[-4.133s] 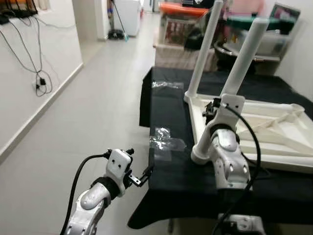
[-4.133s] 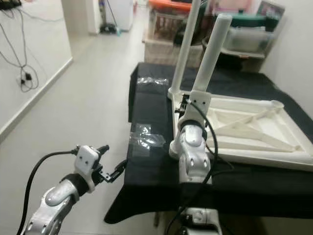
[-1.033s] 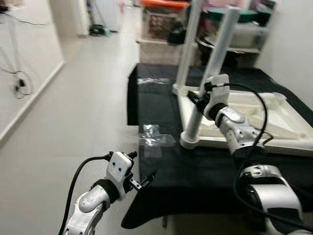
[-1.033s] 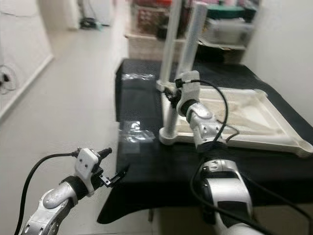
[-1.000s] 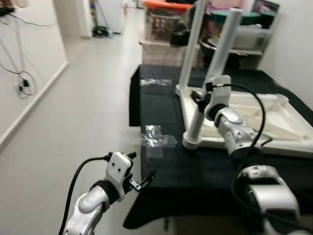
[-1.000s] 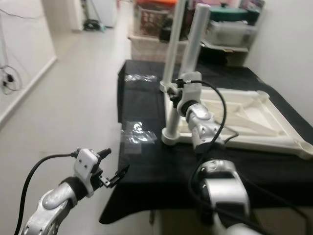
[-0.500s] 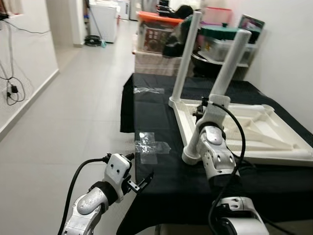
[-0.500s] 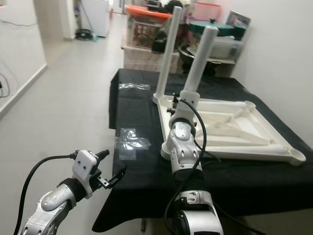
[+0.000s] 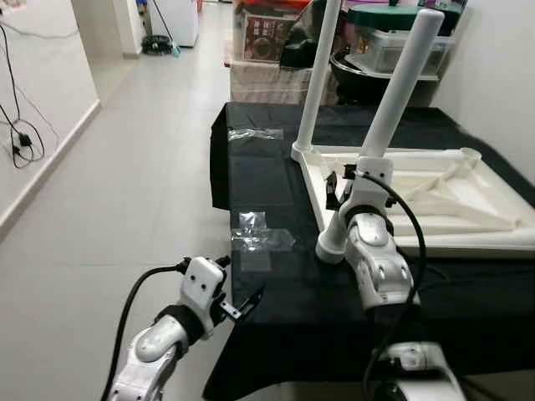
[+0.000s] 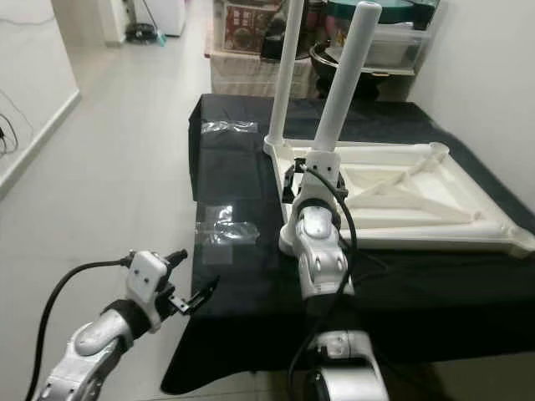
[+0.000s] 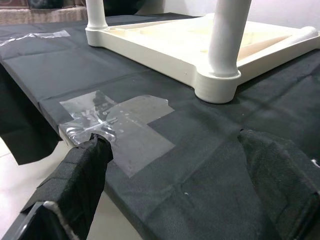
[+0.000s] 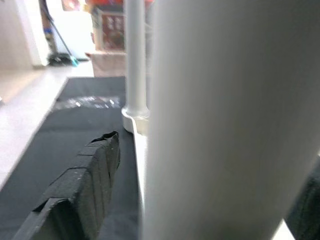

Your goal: Building children table

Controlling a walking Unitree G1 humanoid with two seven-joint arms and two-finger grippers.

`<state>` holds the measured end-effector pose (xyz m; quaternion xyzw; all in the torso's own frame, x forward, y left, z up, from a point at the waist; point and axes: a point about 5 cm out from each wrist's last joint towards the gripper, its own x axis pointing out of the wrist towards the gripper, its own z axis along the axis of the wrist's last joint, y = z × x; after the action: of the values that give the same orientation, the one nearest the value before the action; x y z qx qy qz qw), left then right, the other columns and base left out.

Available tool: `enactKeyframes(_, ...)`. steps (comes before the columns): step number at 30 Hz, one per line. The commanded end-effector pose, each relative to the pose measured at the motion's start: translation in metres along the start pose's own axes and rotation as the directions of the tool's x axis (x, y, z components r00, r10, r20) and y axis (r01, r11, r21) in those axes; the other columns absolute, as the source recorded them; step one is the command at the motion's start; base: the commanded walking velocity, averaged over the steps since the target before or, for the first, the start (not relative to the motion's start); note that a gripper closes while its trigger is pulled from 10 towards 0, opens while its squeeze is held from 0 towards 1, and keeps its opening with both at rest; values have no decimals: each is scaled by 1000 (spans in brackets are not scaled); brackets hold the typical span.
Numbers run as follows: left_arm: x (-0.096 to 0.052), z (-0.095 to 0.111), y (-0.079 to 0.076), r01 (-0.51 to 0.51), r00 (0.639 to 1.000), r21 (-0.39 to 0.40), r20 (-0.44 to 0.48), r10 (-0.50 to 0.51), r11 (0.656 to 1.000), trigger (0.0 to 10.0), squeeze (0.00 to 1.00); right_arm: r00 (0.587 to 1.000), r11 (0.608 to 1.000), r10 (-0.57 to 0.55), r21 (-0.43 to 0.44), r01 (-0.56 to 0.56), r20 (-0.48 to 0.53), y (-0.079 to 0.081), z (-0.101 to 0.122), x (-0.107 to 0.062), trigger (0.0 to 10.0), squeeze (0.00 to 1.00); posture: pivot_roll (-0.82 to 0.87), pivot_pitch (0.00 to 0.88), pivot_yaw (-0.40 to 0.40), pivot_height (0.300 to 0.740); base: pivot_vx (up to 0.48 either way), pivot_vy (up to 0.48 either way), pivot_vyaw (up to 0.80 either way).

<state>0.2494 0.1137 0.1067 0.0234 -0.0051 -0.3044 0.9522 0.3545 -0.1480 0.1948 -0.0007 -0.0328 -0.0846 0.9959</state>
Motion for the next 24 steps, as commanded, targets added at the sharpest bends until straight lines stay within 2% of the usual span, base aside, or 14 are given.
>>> enactKeyframes(1,-2,0,-1,-4,1000,0,-1,4,1000,10000,0,997,999,42,14,-43,70,-4,10,-8,10000,1000,42,0,-108,740,0,0,0)
enactKeyframes(4,-3,1,0,-14,1000,10,7,14,1000,10000,0,990,996,88,3,-89,110,-8,16,-18,10000,1000,37,0,-105,740,0,0,0)
enactKeyframes(7,-4,1,4,-65,998,23,8,65,998,10000,0,971,978,209,-27,-207,112,-14,11,-41,10000,1000,23,0,-97,740,0,0,0)
enactKeyframes(8,-4,1,4,-65,998,23,8,65,998,10000,0,971,978,209,-27,-207,112,-14,11,-41,10000,1000,23,0,-97,740,0,0,0)
enactKeyframes(10,-3,4,11,-130,991,37,27,129,991,10000,0,954,959,283,-50,-280,96,-17,4,-56,10000,1000,16,0,-92,740,0,0,0)
enactKeyframes(11,-3,4,11,-130,991,37,27,129,991,10000,0,954,959,283,-50,-280,96,-17,4,-56,10000,1000,16,0,-92,740,0,0,0)
enactKeyframes(14,-6,11,20,-221,974,42,57,219,974,10000,0,926,926,375,-68,-372,36,-25,-5,-75,10000,1000,6,0,-81,740,0,0,0)
enactKeyframes(17,-9,14,24,-277,959,36,76,274,960,10000,0,927,919,375,-124,-375,-25,-32,-13,-80,10000,1000,8,0,-80,740,0,0,0)
enactKeyframes(19,-9,14,24,-277,959,36,76,274,960,10000,0,927,919,375,-124,-375,-25,-32,-13,-80,10000,1000,8,0,-80,740,0,0,0)
enactKeyframes(20,-10,15,26,-299,952,39,82,295,954,10000,0,939,924,337,-164,-345,-76,-39,-19,-79,10000,78,11,0,-80,740,0,0,0)
enactKeyframes(21,-10,16,26,-314,947,40,87,310,948,10000,0,953,937,274,-187,-294,-129,-46,-27,-76,10000,0,16,0,-80,740,0,0,0)
enactKeyframes(22,-10,17,27,-323,944,41,93,318,946,10000,0,962,943,199,-230,-239,-185,-54,-34,-71,10000,0,17,0,-80,740,0,0,0)
enactKeyframes(23,-10,17,27,-323,944,41,93,318,946,10000,0,962,943,199,-230,-239,-185,-54,-34,-71,10000,0,17,0,-80,740,0,0,0)
enactKeyframes(24,-11,18,27,-332,940,41,99,327,942,10000,0,963,947,147,-248,-203,-226,-58,-40,-67,10000,0,18,0,-80,740,0,0,0)
